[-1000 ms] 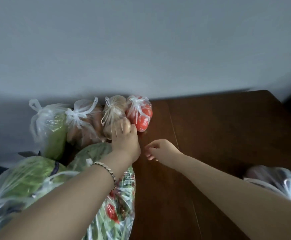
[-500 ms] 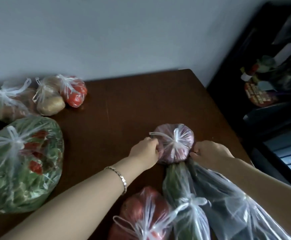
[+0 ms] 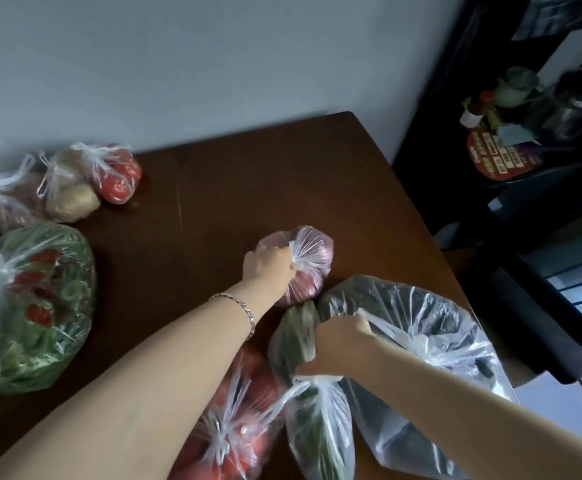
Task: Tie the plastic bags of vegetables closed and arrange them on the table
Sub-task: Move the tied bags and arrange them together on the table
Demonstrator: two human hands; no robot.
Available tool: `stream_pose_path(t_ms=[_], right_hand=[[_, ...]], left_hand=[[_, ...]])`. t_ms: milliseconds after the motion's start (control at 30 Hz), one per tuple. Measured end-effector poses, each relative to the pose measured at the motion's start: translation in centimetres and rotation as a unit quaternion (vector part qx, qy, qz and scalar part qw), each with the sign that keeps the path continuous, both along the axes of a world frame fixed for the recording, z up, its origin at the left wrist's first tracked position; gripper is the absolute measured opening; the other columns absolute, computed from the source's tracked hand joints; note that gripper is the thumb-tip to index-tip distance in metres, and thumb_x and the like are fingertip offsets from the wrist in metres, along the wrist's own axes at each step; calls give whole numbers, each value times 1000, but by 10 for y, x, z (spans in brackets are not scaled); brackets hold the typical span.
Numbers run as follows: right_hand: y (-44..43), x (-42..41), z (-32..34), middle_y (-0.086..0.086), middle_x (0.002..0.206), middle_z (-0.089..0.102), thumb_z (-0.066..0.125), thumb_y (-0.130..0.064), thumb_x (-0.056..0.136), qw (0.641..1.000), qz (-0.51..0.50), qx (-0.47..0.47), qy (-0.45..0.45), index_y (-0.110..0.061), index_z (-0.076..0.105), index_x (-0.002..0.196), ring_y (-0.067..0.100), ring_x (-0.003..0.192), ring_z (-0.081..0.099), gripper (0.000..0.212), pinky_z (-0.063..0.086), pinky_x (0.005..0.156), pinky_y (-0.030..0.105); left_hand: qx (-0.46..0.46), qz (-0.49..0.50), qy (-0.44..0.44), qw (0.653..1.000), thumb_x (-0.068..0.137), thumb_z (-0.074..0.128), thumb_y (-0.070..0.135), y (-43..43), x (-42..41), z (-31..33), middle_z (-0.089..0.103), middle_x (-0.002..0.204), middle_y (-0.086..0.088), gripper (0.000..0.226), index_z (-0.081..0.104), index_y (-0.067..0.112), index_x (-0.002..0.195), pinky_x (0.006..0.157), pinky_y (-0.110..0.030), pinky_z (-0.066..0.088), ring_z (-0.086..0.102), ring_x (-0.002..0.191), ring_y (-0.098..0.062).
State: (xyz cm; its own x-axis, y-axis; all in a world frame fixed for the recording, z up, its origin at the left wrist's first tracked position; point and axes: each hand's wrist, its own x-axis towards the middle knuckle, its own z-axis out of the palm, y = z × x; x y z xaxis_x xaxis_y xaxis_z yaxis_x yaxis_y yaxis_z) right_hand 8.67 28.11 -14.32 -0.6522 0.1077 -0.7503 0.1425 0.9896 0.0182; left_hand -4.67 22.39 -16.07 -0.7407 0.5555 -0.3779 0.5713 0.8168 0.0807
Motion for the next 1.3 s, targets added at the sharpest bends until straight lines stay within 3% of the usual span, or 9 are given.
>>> stream_pose_path(t_ms=[133,300,467,567,700,900,1067,1167,1300], right_hand=[[-9,0,-8,7,125,57,45,-33,92,1000,-17,-19,-9,-8,52,124,26,114,55,42,46,85,32],[-16,-31,23,26,146,27,27,1,96,977,-142,-121,100,5,23,140,39,130,36,44,39,100,41],[-9,-94,26,13,112,52,34,-6,96,960,-179,-124,174,-1,38,129,24,94,55,34,47,78,30],[-9,-140,15,17,124,44,37,1,93,934,-245,-148,215,0,30,134,23,92,47,42,48,86,30],[-18,-205,18,7,95,54,44,-31,93,847,-367,-245,297,-6,39,127,18,79,50,42,43,68,31],[-24,-282,9,5,134,49,66,-28,82,800,-353,-339,348,-16,35,138,18,117,49,66,37,90,24],[-36,-282,-19,10,155,7,58,-51,80,870,-368,-181,273,-28,-4,146,34,140,18,93,27,110,51],[-50,-261,-40,20,147,16,57,-56,78,905,-387,-116,135,-28,-22,142,40,127,35,106,37,100,47],[-53,-262,-62,18,137,28,50,-29,91,898,-379,-114,192,-23,-13,145,36,122,42,84,41,97,40]], left_hand=[[47,66,7,997,92,45,24,-23,2,7,64,107,-9,20,57,15,104,71,-31,34,57,102,-31],[107,159,4,982,90,47,25,-68,-20,15,64,103,-9,12,52,15,89,68,-32,39,58,96,-32],[186,252,-26,949,94,44,27,-104,-50,17,62,96,-6,17,54,14,92,72,-34,41,60,97,-29],[201,301,-12,932,95,45,26,-121,-76,17,63,107,-8,26,56,10,113,79,-34,44,60,102,-28],[233,343,-23,910,94,43,25,-138,-127,9,64,95,-8,24,57,11,108,72,-37,46,62,87,-28],[268,311,8,912,93,45,26,-129,-202,-1,63,93,-7,20,57,10,100,76,-37,45,61,92,-29],[294,323,21,900,96,42,31,-114,-237,-14,63,101,-15,30,52,4,102,79,-41,47,60,94,-34],[326,253,83,907,90,54,27,-114,-231,-30,59,100,-17,27,52,4,103,84,-44,49,59,94,-35],[192,103,204,954,74,50,53,-124,-201,-66,46,131,-20,63,45,23,129,98,-53,39,44,119,-40]])
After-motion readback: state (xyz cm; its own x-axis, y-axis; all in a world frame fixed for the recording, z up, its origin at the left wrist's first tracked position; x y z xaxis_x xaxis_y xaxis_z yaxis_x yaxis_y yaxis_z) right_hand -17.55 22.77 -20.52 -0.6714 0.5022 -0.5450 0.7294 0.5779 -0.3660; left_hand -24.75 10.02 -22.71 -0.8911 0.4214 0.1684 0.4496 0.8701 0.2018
